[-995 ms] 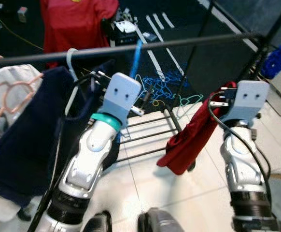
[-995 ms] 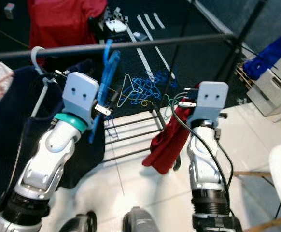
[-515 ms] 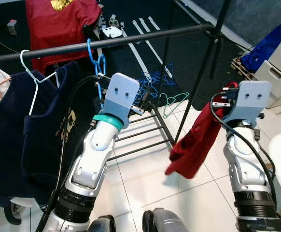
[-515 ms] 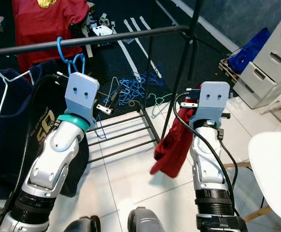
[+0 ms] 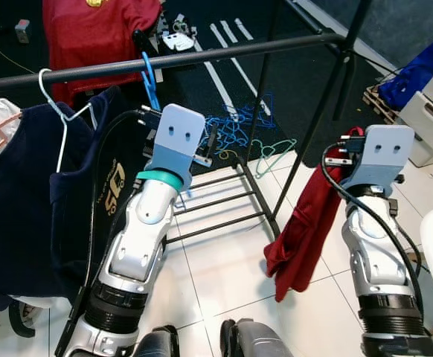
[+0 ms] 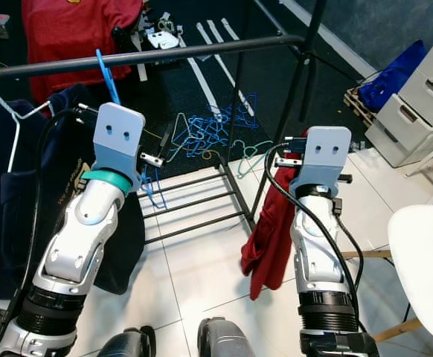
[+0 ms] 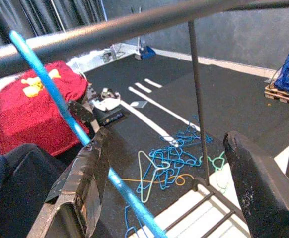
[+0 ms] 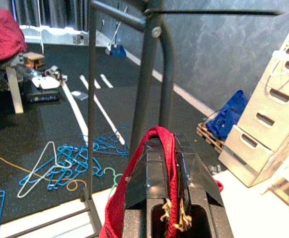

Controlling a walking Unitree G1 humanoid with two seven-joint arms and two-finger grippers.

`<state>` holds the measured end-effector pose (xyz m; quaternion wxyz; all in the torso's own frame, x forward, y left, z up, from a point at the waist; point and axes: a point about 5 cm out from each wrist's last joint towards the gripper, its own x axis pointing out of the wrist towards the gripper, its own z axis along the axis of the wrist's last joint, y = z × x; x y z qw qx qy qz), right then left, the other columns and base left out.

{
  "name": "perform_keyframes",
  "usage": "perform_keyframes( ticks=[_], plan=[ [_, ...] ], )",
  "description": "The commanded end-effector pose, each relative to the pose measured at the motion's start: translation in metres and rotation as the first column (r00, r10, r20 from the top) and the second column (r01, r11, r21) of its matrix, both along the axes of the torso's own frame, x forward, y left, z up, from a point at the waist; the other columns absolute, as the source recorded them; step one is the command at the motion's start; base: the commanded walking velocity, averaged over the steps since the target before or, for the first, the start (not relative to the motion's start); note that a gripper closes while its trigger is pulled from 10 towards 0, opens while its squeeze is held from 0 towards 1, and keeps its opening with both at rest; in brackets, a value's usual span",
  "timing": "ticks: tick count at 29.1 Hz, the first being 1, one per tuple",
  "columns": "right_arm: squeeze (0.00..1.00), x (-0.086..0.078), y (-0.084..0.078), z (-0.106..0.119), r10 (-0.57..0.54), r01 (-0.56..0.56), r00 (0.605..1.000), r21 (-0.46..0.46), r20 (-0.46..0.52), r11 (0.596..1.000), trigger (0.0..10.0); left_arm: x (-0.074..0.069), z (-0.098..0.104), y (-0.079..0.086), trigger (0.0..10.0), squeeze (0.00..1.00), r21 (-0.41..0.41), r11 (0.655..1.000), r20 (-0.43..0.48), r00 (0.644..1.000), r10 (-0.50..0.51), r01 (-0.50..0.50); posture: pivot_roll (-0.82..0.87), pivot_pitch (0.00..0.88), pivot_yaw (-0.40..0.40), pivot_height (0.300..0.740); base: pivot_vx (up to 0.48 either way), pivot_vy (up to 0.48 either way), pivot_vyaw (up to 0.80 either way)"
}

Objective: Hang hanger

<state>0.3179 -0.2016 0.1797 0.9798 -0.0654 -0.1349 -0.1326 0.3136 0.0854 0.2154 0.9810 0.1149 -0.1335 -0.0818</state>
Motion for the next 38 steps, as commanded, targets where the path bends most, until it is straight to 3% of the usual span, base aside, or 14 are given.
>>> perform_keyframes(
  ticks=[1, 3, 5, 12, 16, 19, 25, 29, 30, 31, 32, 33, 36, 38],
  plan=[
    [0.0, -0.002, -0.001, 0.002, -0.002, 0.002, 1.0, 0.002, 0.02, 1.0, 10.0, 0.001, -0.002, 0.0, 10.0, 0.0, -0.004, 1.0, -0.019, 1.0, 0.009, -0.009, -0.14, 0.08, 0.022, 0.74, 0.0, 0.0, 0.0],
    [0.0, -0.002, 0.0, 0.002, -0.001, 0.001, 1.0, 0.004, 0.019, 1.0, 10.0, 0.011, 0.002, 0.0, 10.0, 0.0, -0.005, 0.996, -0.045, 0.995, 0.089, -0.089, -0.14, 0.083, 0.022, 0.74, 0.0, 0.0, 0.0],
    [0.0, -0.002, 0.0, 0.002, -0.001, 0.001, 1.0, 0.004, 0.019, 1.0, 10.0, 0.011, 0.002, 0.0, 10.0, 0.0, -0.005, 0.996, -0.045, 0.995, 0.089, -0.089, -0.14, 0.083, 0.022, 0.74, 0.0, 0.0, 0.0],
    [0.0, -0.003, 0.001, 0.001, -0.002, 0.002, 1.0, 0.008, 0.019, 1.0, 10.0, 0.03, 0.007, 0.006, 10.0, 0.0, -0.049, 0.971, -0.062, 0.971, 0.231, -0.234, -0.15, 0.092, 0.029, 0.74, 0.0, 0.0, 0.0],
    [0.0, -0.004, 0.0, 0.0, -0.006, 0.006, 1.0, 0.009, 0.016, 1.0, 10.0, 0.029, 0.014, 0.009, 10.0, 0.0, -0.073, 0.972, -0.037, 0.975, 0.22, -0.223, -0.14, 0.094, 0.031, 0.74, 0.0, 0.0, 0.0],
    [0.0, -0.004, 0.001, -0.001, -0.007, 0.007, 1.0, 0.011, 0.014, 1.0, 10.0, 0.021, 0.02, 0.012, 10.0, 0.0, -0.071, 0.982, 0.001, 0.985, 0.174, -0.174, -0.14, 0.099, 0.032, 0.74, 0.0, 0.0, 0.0],
    [0.0, -0.004, 0.003, -0.002, -0.004, 0.003, 1.0, 0.015, 0.011, 1.0, 10.0, 0.015, 0.018, 0.013, 10.0, 0.0, -0.072, 0.984, -0.011, 0.987, 0.163, -0.164, -0.13, 0.099, 0.031, 0.74, 0.0, 0.0, 0.0],
    [0.0, -0.003, 0.004, -0.001, 0.002, -0.002, 1.0, 0.015, 0.011, 1.0, 10.0, 0.02, 0.012, 0.006, 10.0, 0.0, -0.049, 0.983, -0.062, 0.983, 0.176, -0.179, -0.13, 0.097, 0.025, 0.74, 0.0, 0.0, 0.0],
    [0.0, -0.002, 0.004, -0.001, 0.004, -0.004, 1.0, 0.014, 0.012, 1.0, 10.0, 0.027, 0.005, 0.002, 9.3, 0.0, -0.009, 0.978, -0.113, 0.972, 0.208, -0.21, -0.13, 0.096, 0.025, 0.74, 0.0, 0.0, 0.0],
    [0.0, -0.002, 0.004, -0.001, 0.004, -0.004, 1.0, 0.014, 0.012, 1.0, 10.0, 0.027, 0.005, 0.002, 9.3, 0.0, -0.009, 0.978, -0.113, 0.972, 0.208, -0.21, -0.13, 0.096, 0.025, 0.74, 0.0, 0.0, 0.0],
    [0.0, -0.001, 0.004, 0.0, 0.005, -0.005, 1.0, 0.014, 0.012, 1.0, 10.0, 0.033, -0.001, -0.001, 10.0, 0.0, 0.02, 0.974, -0.156, 0.961, 0.227, -0.227, -0.13, 0.095, 0.026, 0.74, 0.0, 0.0, 0.0],
    [0.0, -0.001, 0.004, 0.0, 0.005, -0.005, 1.0, 0.013, 0.013, 1.0, 10.0, 0.039, -0.008, -0.005, 10.0, 0.0, 0.059, 0.971, -0.196, 0.951, 0.241, -0.233, -0.13, 0.095, 0.027, 0.74, 0.0, 0.0, 0.0],
    [0.0, -0.001, 0.004, 0.0, 0.005, -0.006, 1.0, 0.014, 0.013, 1.0, 10.0, 0.048, -0.015, -0.008, 10.0, 0.0, 0.068, 0.971, -0.26, 0.935, 0.239, -0.229, -0.14, 0.094, 0.029, 0.74, 0.0, 0.0, 0.0],
    [0.0, -0.001, 0.004, 0.0, 0.005, -0.006, 1.0, 0.014, 0.013, 1.0, 10.0, 0.048, -0.015, -0.008, 10.0, 0.0, 0.068, 0.971, -0.26, 0.935, 0.239, -0.229, -0.14, 0.094, 0.029, 0.74, 0.0, 0.0, 0.0]
  ],
)
